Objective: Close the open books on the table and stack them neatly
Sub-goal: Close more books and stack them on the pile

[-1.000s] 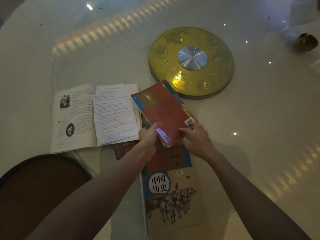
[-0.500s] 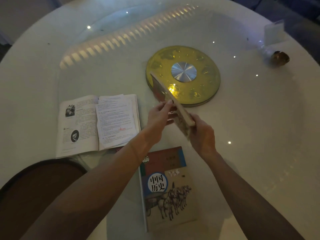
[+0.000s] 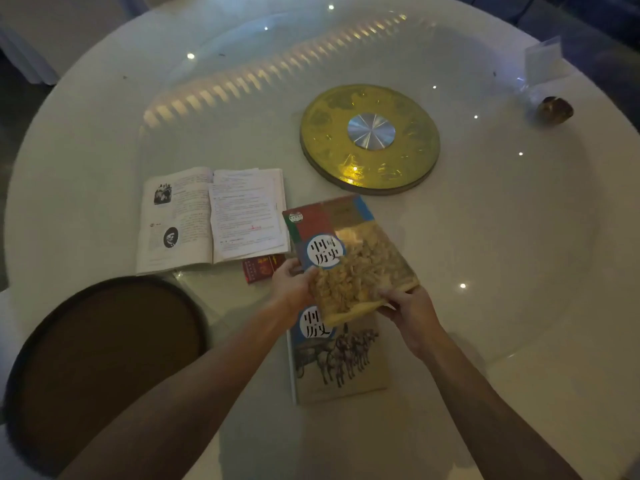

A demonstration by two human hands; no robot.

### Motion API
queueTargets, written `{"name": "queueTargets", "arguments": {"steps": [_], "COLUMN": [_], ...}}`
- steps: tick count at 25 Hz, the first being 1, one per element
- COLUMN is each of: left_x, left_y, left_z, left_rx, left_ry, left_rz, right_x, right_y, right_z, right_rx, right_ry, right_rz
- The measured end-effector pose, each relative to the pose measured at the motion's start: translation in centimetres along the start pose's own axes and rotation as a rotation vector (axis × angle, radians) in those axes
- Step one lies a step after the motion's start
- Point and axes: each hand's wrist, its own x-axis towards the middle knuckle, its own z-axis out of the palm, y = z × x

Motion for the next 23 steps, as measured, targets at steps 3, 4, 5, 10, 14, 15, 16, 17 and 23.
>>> {"name": "queueTargets", "arguments": {"steps": [3, 4, 5, 10, 14, 15, 16, 17, 23], "left_x": [-1.0, -1.4, -1.8, -3.5, -3.4, -3.2, -3.0, -2.9, -2.2], "left_y": [-4.4, -5.8, -7.1, -11.3, -12.3, -12.4, -12.5, -12.7, -13.1], "left_z": [-1.8, -2.6, -3.3, -5.4, -5.6, -5.6, -5.5, -5.5, -5.6], "left_rx": [0.097, 0.129, 0.187, 0.575, 0.793, 0.832, 0.872, 0.908, 0.902], "left_ry": [0.081, 0.098, 0.113, 0.187, 0.207, 0.21, 0.203, 0.191, 0.168], "left_rz": [-0.031, -0.021, 0.012, 0.277, 0.367, 0.364, 0.362, 0.36, 0.328], "right_x": [-1.6, -2.1, -2.6, -4.7, -5.7, -5.8, -5.8, -5.9, -4.9], "right_y": [3.3, 4.4, 5.4, 8.2, 8.8, 8.9, 9.0, 9.2, 9.6], "right_z": [-1.2, -1.5, -1.8, -2.5, -2.8, -3.0, -3.1, -3.2, -2.3], "right_rx": [-0.119, -0.209, -0.301, -0.84, -1.112, -1.159, -1.202, -1.249, -1.159], "right_ry": [0.13, 0.163, 0.189, 0.167, 0.138, 0.143, 0.148, 0.152, 0.193], "right_rz": [0.063, 0.079, 0.087, 0.057, -0.019, -0.029, -0.037, -0.05, -0.11]}}
